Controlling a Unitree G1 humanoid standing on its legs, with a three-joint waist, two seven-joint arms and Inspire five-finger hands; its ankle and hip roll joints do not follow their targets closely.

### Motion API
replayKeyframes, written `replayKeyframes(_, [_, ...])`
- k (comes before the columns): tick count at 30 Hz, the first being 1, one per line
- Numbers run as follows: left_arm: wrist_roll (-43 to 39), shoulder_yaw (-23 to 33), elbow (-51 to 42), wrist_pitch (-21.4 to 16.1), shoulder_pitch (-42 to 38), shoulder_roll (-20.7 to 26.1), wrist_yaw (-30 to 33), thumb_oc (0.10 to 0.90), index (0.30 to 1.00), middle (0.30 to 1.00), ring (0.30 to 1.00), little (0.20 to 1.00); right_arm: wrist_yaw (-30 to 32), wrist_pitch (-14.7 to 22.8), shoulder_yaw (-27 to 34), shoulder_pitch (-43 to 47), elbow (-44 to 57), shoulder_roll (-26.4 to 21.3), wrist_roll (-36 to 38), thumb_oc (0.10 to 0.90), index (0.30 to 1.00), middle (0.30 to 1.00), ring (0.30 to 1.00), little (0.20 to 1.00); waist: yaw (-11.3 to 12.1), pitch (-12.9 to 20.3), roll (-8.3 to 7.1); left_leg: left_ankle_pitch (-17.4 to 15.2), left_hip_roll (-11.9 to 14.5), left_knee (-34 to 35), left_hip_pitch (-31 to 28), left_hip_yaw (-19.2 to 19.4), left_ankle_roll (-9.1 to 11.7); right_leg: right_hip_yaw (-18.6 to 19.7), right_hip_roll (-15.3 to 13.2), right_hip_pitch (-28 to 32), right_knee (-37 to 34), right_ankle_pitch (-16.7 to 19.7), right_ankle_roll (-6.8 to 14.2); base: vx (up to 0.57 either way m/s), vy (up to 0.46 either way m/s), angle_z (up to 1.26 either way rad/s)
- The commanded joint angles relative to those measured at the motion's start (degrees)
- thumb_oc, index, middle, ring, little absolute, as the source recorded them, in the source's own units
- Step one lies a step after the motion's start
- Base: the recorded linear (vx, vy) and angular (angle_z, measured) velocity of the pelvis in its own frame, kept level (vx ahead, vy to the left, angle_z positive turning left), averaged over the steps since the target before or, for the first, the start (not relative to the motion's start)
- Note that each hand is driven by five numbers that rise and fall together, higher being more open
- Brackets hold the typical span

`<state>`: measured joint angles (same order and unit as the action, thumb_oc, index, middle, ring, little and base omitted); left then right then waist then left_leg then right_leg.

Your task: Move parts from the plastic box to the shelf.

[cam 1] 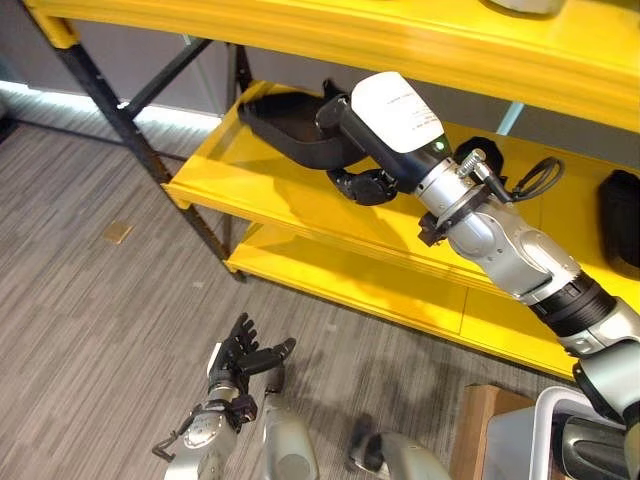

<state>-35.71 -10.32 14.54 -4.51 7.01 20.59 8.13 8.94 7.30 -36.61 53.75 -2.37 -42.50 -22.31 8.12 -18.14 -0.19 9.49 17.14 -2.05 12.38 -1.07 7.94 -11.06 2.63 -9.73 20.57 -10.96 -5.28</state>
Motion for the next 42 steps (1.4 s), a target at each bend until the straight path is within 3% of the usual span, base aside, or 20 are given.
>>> replayKeyframes(1, [0.06,0.00,-5.48,-5.09,-2.61,3.14,-0.81,0.900,1.000,1.000,1.000,1.000,5.53,0.26,11.67,3.86,4.87,1.81,1.28,0.400,0.300,0.300,0.300,0.300,-0.35,7.00,-1.59,-3.85,-3.57,-7.52,1.44,2.77,-0.99,3.37,-12.98,13.32,-14.12,3.71,11.64,0.15,0.255,-0.18])
replayKeyframes(5, [0.70,-0.93,-5.17,-4.83,-3.59,3.94,-0.84,0.900,1.000,1.000,1.000,1.000,5.76,-0.27,12.86,2.73,4.89,1.95,1.02,0.400,0.300,0.300,0.300,0.300,-0.83,7.02,-2.28,-8.14,-4.32,-13.02,3.20,4.85,-1.94,3.53,-15.80,13.33,-15.25,5.30,13.05,0.11,0.242,-0.20])
replayKeyframes(10, [1.05,-1.20,-5.31,-4.82,-4.12,4.53,-0.60,0.900,1.000,1.000,1.000,1.000,5.88,-0.72,13.41,2.11,4.01,1.93,1.02,0.400,0.300,0.300,0.300,0.300,-1.03,6.50,-3.35,-11.22,-4.57,-16.90,5.10,6.06,-2.75,3.68,-17.12,12.05,-15.41,6.45,14.02,0.06,0.149,-0.26])
replayKeyframes(23, [0.58,-1.58,-6.01,-4.64,-3.45,5.88,-1.47,0.900,1.000,1.000,1.000,1.000,6.35,-2.19,11.74,6.63,-0.96,2.67,1.01,0.400,0.300,0.300,0.300,0.300,-0.54,5.12,-5.35,-13.62,-4.41,-21.28,9.07,5.78,-3.40,2.83,-17.08,9.31,-14.40,7.24,14.66,0.01,0.034,-0.02])
replayKeyframes(35, [0.22,-1.75,-6.97,-5.26,-3.05,6.05,-1.19,0.900,1.000,1.000,1.000,1.000,6.11,-4.59,8.34,6.35,-16.52,7.27,4.13,0.400,0.300,0.300,0.300,0.300,0.40,1.71,-4.31,-13.97,-4.30,-23.88,11.98,4.27,-3.48,2.73,-16.25,5.32,-9.61,5.65,14.04,-0.04,0.010,0.03])
replayKeyframes(42, [-1.13,-2.84,-7.90,-6.51,-4.13,6.77,-1.19,0.900,1.000,1.000,1.000,1.000,7.07,-5.99,6.41,10.62,-30.94,11.36,7.76,0.400,0.300,0.300,0.300,0.300,1.03,-1.15,-2.67,-16.77,-3.81,-31.14,16.11,2.14,-3.97,3.87,-16.01,-2.12,2.11,1.95,13.13,-0.10,0.021,-0.03])
